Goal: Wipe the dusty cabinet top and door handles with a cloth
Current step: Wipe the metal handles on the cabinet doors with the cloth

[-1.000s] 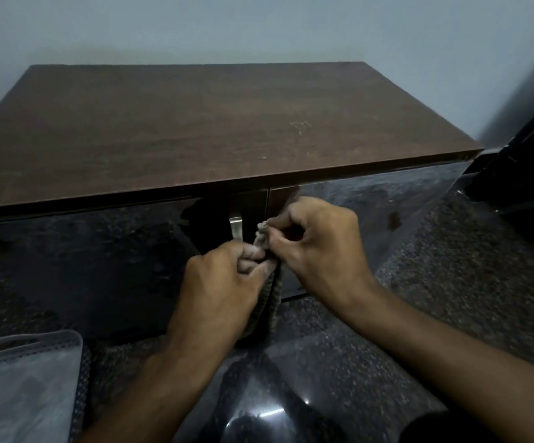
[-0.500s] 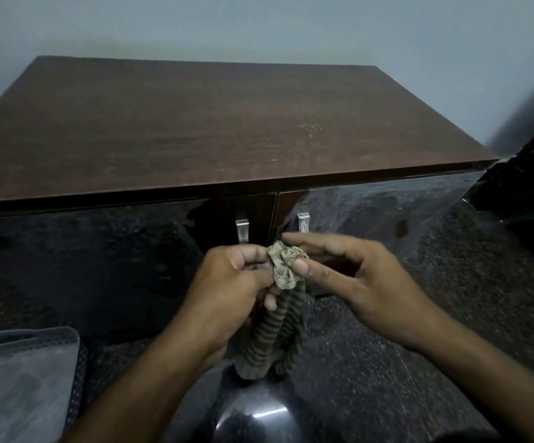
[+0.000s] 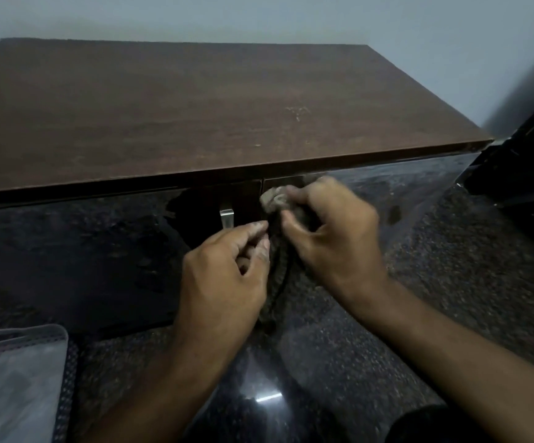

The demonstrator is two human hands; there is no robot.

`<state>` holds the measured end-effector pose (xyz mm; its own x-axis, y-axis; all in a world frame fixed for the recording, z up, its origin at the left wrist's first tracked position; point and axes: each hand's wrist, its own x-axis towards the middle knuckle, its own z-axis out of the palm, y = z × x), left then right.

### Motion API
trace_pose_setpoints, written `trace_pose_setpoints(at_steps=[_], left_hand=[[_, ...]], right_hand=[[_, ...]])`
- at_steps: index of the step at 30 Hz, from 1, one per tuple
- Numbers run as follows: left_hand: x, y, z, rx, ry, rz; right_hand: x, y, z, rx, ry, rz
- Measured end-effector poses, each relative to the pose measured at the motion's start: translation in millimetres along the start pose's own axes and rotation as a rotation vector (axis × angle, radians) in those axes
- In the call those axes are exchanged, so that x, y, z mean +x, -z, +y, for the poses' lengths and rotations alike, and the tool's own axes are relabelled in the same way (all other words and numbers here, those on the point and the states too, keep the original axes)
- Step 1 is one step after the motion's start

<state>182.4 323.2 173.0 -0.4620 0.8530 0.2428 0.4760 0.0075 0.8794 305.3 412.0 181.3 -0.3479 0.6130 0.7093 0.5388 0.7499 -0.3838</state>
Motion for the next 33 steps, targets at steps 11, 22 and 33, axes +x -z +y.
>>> trace_pose_setpoints(at_steps=[11,22,33], left_hand=[[-0.3,-9.2,3.7,-0.059,0.117,-0.081],[1.3,-7.9,14.3,-0.105,0.189,0.106],[-7.0,-8.9,19.8,-0.08,0.173,0.151]], right_hand=[[-5.0,-2.0,4.0,-0.023,-0.022,-0.014],[-11.5,-1.7,15.8,-0.036,0.073,0.087],[-30.2,-15.6,0.8,-0.315,0.312,-0.47]])
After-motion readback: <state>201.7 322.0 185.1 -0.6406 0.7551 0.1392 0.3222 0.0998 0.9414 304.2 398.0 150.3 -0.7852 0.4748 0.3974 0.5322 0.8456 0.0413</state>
